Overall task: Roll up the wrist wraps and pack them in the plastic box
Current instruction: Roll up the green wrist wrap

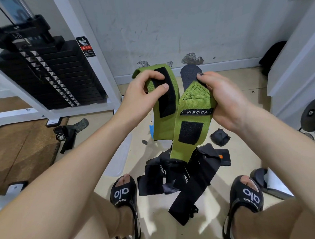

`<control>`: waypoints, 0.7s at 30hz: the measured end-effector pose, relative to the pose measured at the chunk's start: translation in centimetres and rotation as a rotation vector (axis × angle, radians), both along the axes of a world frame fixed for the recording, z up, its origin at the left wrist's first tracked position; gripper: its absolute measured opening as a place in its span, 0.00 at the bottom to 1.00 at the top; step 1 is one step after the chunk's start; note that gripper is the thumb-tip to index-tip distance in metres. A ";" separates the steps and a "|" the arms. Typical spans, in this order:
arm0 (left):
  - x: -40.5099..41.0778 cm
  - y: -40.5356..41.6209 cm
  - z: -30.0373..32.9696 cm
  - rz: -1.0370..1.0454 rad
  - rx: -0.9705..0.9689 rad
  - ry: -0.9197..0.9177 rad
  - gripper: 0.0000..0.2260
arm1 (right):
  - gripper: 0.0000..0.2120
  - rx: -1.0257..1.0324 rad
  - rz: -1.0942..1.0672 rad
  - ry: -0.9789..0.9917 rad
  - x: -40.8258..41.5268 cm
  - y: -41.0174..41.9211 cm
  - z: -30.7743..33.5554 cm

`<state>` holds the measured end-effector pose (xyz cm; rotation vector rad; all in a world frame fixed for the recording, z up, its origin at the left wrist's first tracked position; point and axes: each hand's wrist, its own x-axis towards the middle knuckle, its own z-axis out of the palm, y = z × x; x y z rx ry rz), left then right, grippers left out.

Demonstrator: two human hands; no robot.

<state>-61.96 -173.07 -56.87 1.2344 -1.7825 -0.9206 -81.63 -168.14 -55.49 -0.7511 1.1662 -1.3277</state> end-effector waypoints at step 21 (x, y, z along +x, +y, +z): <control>-1.7 1.1 0.7 -0.189 0.002 0.150 0.14 | 0.06 -0.124 0.013 -0.004 0.8 0.5 0.2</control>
